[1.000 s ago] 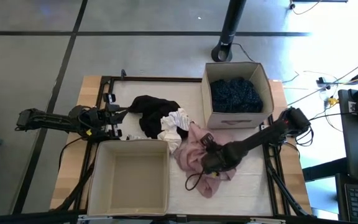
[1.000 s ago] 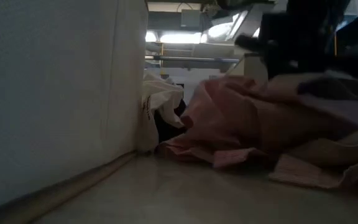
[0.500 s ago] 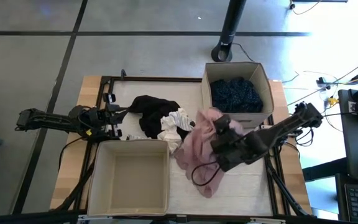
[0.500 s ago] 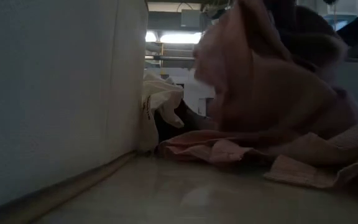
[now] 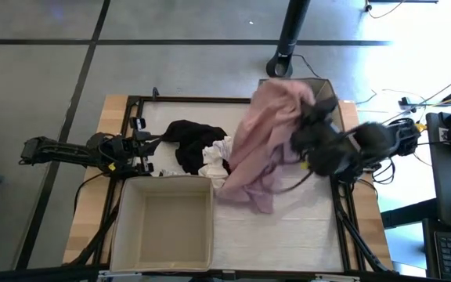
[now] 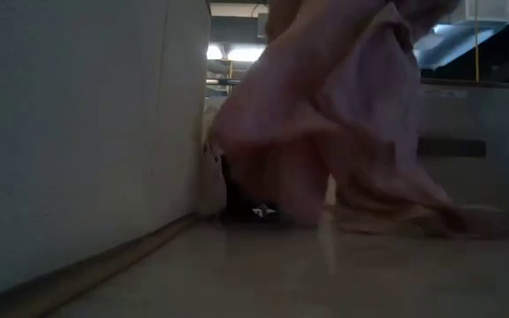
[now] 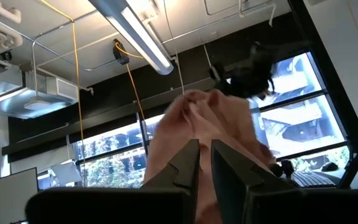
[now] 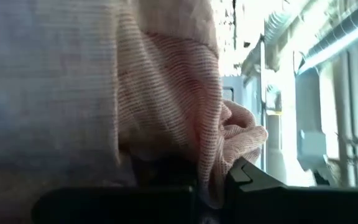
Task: Sort clothes
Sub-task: Put the red polo shirt into the right laundry organizer
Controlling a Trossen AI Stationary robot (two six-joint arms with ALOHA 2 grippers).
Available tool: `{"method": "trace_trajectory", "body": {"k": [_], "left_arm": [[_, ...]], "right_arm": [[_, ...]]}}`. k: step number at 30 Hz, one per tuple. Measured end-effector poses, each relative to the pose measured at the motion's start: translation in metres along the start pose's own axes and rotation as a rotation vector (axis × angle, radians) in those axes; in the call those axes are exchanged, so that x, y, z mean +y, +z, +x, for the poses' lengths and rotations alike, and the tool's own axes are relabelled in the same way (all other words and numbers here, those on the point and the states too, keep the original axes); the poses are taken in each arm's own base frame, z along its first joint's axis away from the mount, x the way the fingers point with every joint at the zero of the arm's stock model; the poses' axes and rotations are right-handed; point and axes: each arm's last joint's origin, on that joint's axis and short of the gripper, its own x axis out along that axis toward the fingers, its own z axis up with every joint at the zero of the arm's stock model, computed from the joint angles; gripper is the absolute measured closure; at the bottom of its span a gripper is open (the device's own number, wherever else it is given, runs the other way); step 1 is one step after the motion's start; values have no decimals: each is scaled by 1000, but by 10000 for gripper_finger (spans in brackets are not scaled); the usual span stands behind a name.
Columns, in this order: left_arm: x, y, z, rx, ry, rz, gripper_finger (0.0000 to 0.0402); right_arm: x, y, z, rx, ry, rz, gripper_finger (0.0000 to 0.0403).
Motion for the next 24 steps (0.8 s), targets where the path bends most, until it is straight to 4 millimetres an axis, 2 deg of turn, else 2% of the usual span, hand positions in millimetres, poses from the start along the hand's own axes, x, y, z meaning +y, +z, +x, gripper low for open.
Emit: {"method": "trace_trajectory", "body": {"k": [7,15,20,24], "left_arm": [[0,0,0,0,0,0,370],[0,0,0,0,0,8,370],[0,1,0,-8,4,11,370],[0,1,0,-8,4,11,370]], "right_arm": [[-61,-40,11,151,-88,43,385],[-113,-87,20,352,-147,90,386],[-143,-103,22,285,-209,225,386],[-160,-109,27,267,-285,213,386]]}}
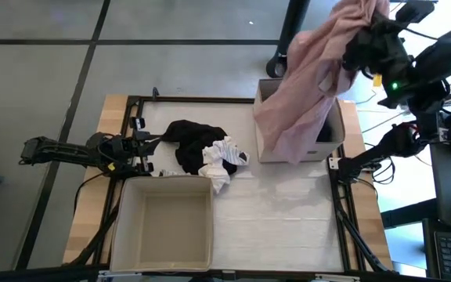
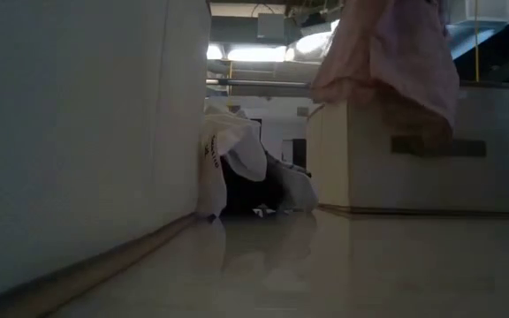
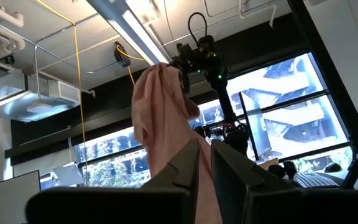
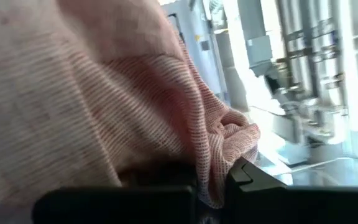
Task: Sort clothes
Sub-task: Put the red polo shirt into the right laundry organizer
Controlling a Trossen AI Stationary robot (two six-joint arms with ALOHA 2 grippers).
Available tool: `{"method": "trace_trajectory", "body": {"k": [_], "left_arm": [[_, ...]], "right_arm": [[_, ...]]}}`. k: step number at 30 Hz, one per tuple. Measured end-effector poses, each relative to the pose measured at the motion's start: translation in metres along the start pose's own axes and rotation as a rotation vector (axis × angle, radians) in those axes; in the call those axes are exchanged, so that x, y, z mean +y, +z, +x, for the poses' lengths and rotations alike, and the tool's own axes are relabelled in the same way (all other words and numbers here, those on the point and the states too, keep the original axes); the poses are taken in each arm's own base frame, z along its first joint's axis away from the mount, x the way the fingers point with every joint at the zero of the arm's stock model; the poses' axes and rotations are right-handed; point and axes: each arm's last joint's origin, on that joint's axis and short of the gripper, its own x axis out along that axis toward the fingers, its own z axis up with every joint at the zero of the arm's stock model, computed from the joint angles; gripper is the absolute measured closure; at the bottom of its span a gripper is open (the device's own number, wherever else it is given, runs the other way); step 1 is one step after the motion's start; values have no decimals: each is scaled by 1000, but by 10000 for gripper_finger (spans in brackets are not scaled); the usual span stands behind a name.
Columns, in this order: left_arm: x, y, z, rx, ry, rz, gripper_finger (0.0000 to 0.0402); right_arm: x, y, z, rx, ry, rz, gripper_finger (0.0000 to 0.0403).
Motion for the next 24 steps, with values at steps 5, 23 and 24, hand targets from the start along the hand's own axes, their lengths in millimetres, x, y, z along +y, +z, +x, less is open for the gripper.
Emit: {"method": "trace_trajectory", "body": {"k": [5,23,24], "left_arm": [[0,0,0,0,0,0,370],[0,1,0,-7,3,17,370],[0,1,0,-7,3,16,370]], "right_arm": [[-8,-7,17,70,-81,-75,385],[83,-32,76,89,444,38,378],[92,-31,79,104,505,32,378]]}}
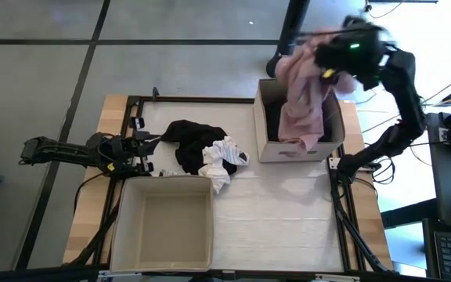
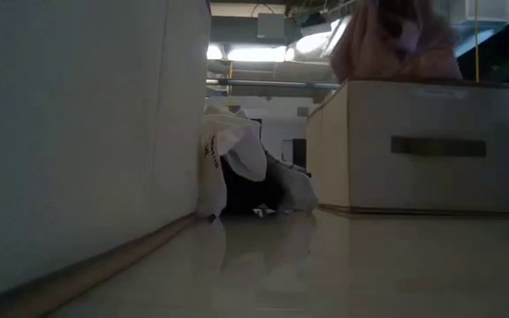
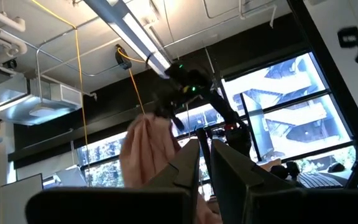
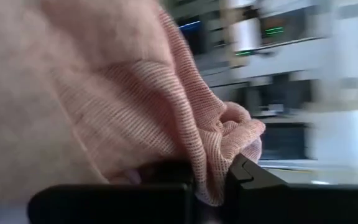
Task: Sort clothes
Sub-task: Put the red polo shirt into the right laundry organizer
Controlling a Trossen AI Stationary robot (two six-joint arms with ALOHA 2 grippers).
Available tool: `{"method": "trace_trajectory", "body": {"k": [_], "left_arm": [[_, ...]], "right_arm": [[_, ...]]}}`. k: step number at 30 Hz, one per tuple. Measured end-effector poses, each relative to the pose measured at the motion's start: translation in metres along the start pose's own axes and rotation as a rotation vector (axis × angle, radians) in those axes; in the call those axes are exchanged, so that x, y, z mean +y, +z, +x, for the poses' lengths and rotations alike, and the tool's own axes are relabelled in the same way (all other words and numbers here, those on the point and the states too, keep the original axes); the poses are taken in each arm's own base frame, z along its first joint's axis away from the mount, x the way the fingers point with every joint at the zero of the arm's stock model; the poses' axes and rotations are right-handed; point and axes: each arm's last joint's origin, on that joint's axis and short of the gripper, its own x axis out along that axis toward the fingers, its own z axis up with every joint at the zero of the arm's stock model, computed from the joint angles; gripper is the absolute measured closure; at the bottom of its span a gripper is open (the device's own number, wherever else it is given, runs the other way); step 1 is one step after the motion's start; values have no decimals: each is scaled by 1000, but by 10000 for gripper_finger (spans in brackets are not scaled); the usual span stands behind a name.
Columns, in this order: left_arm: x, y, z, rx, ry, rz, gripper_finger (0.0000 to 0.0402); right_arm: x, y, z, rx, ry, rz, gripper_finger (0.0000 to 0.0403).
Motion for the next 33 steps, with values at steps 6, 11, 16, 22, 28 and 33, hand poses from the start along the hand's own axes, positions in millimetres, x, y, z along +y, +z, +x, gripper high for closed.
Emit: {"method": "trace_trajectory", "body": {"k": [6,11,16,22,28,33], "left_arm": [[0,0,0,-1,0,-6,370],[0,0,0,-1,0,-7,370],[0,0,0,-1,0,-11,370],[0,0,0,-1,1,-24,370],[0,0,0,-2,0,-23,370],[0,0,0,-2,-2,-21,370]], "right_arm": [[43,7,36,92,262,-49,378],[82,11,69,149,413,-84,377],[124,6,109,200,553,-74,377],[176,-14,153,229,694,-42,377],[229,-36,183,210,769,-15,377],[260,-47,194,195,758,11,377]]}}
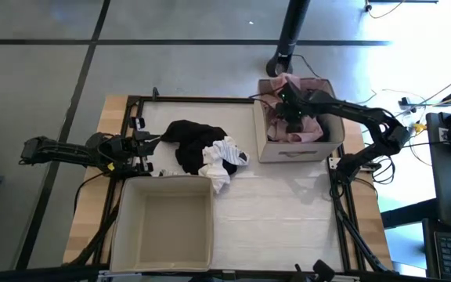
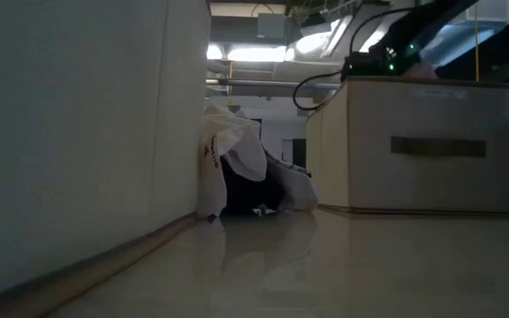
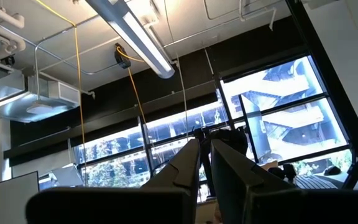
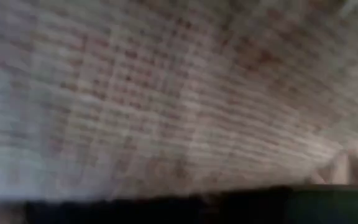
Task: Sort clothes
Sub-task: Put the red polo shirt into the right laundry organizer
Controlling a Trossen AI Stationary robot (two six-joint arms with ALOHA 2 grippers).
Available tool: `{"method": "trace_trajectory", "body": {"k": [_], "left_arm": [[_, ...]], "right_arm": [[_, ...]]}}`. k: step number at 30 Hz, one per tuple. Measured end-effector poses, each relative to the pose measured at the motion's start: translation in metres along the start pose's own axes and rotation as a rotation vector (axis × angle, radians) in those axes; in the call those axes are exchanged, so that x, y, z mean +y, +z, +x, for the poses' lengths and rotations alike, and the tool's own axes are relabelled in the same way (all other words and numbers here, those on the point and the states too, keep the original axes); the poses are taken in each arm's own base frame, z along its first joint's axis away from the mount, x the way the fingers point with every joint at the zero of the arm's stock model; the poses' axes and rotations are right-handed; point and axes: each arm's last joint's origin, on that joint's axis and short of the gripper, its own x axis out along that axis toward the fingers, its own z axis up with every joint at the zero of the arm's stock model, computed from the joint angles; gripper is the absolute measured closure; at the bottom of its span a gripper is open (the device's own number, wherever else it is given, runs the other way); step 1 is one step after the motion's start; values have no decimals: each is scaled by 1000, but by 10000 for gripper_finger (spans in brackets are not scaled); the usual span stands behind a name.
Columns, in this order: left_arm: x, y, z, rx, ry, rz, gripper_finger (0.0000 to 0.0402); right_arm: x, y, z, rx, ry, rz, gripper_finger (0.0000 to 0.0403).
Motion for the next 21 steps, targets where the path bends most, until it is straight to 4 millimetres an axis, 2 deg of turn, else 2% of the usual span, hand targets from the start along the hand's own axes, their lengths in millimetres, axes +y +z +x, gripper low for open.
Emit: {"method": "trace_trajectory", "body": {"k": [4,10,17,21], "left_arm": [[0,0,0,0,-1,1,370],[0,0,0,0,-1,12,370],[0,0,0,1,-1,12,370],[0,0,0,1,-1,12,370]], "right_arm": [[4,-3,8,0,-22,37,377],[2,-1,7,2,-42,39,368],[2,-3,6,28,-60,38,286],[-5,-2,-12,91,-96,3,243]]}}
